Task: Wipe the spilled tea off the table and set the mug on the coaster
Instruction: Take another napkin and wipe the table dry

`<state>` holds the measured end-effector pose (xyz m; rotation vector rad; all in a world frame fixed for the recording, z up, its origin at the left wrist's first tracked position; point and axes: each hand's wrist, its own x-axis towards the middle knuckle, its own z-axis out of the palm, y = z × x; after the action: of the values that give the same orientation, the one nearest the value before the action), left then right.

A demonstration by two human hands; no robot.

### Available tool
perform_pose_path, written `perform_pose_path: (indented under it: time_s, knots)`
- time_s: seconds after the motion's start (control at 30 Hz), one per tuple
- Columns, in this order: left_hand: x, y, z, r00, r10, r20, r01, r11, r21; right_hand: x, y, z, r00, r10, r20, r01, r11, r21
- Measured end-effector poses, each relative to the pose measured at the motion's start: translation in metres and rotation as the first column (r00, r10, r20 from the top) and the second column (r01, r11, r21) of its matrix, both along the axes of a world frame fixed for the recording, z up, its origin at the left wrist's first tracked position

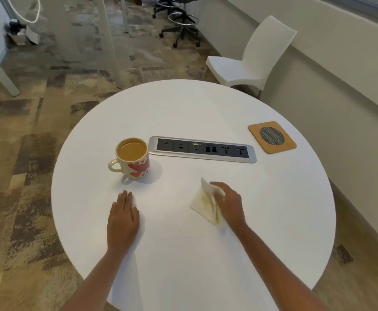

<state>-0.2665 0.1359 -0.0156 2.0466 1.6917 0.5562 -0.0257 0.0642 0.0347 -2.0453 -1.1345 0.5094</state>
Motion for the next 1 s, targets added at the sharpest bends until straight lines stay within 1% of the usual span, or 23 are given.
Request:
perform_pose_path:
  time_s: [0.07, 0.13, 0.17, 0.2, 0.27, 0.33, 0.43, 0.5, 0.53, 0.57, 0.63, 0.67, 0.7, 0.73, 0.8, 0.83, 0.9, 0.93, 1.0]
  knots:
    - [0.002, 0.0, 0.001, 1.0, -0.001, -0.02, 0.001, 1.0, -0.002, 0.004, 0.019, 0.002, 0.974, -0.09, -0.208, 0.09, 0.996, -0.009]
    - [0.004, 0.0, 0.001, 1.0, 0.011, -0.029, -0.011, 1.0, -0.003, 0.003, 0.032, 0.002, 0.892, -0.144, -0.429, 0.134, 0.99, -0.054]
    - [0.005, 0.001, 0.001, 0.999, 0.021, -0.024, -0.021, 1.0, -0.005, 0.003, 0.038, 0.001, 0.854, -0.163, -0.493, 0.145, 0.987, -0.075]
    - [0.006, 0.001, 0.001, 0.999, 0.027, -0.02, -0.027, 1.0, -0.003, 0.002, 0.043, -0.001, 0.85, -0.181, -0.495, 0.151, 0.983, -0.101]
    - [0.007, 0.001, 0.0, 0.999, 0.038, -0.013, -0.038, 0.999, -0.003, 0.002, 0.053, -0.003, 0.93, -0.194, -0.312, 0.147, 0.975, -0.167]
    - [0.007, 0.001, -0.002, 0.999, 0.044, -0.009, -0.044, 0.999, -0.006, 0.003, 0.057, -0.006, 0.981, -0.16, -0.113, 0.137, 0.972, -0.191]
    - [0.005, 0.001, -0.004, 1.0, 0.02, -0.011, -0.02, 1.0, -0.001, 0.0, 0.061, -0.013, 0.991, -0.099, 0.088, 0.114, 0.974, -0.194]
    - [0.005, 0.003, -0.004, 1.0, 0.022, -0.002, -0.022, 1.0, -0.003, -0.003, 0.065, -0.02, 0.983, -0.038, 0.18, 0.073, 0.979, -0.192]
    - [0.005, 0.003, -0.005, 1.0, 0.025, 0.0, -0.025, 1.0, 0.008, -0.005, 0.068, -0.023, 0.981, -0.017, 0.194, 0.055, 0.98, -0.193]
    - [0.005, 0.004, -0.006, 1.0, 0.025, 0.0, -0.025, 0.999, 0.022, -0.007, 0.072, -0.024, 0.988, -0.033, 0.154, 0.062, 0.981, -0.185]
    - [0.004, 0.004, -0.006, 0.999, 0.032, 0.017, -0.032, 0.999, 0.02, -0.011, 0.078, -0.024, 0.995, -0.099, 0.016, 0.101, 0.982, -0.159]
    - [0.003, 0.005, -0.006, 0.999, 0.037, 0.028, -0.038, 0.999, 0.014, -0.013, 0.081, -0.025, 0.994, -0.111, -0.021, 0.106, 0.984, -0.144]
    - [0.002, 0.005, -0.007, 0.998, 0.042, 0.037, -0.042, 0.999, 0.017, -0.016, 0.083, -0.026, 0.996, -0.091, -0.006, 0.089, 0.986, -0.144]
    - [0.003, 0.006, -0.008, 0.998, 0.044, 0.045, -0.045, 0.999, 0.027, -0.019, 0.085, -0.028, 0.999, -0.039, 0.027, 0.043, 0.987, -0.155]
    - [0.003, 0.005, -0.008, 0.998, 0.037, 0.047, -0.039, 0.998, 0.047, -0.028, 0.086, -0.029, 0.985, 0.094, 0.143, -0.064, 0.978, -0.199]
    - [0.004, 0.005, -0.008, 0.998, 0.035, 0.052, -0.038, 0.998, 0.055, -0.03, 0.086, -0.029, 0.963, 0.157, 0.219, -0.099, 0.962, -0.252]
    - [0.003, 0.006, -0.008, 0.996, 0.044, 0.076, -0.049, 0.997, 0.061, -0.032, 0.084, -0.028, 0.882, 0.269, 0.387, -0.124, 0.924, -0.362]
    - [0.003, 0.006, -0.007, 0.995, 0.049, 0.087, -0.054, 0.997, 0.062, -0.031, 0.083, -0.025, 0.853, 0.305, 0.424, -0.133, 0.912, -0.388]
    - [0.003, 0.006, -0.008, 0.995, 0.039, 0.086, -0.045, 0.997, 0.067, -0.025, 0.08, -0.019, 0.83, 0.38, 0.408, -0.187, 0.879, -0.438]
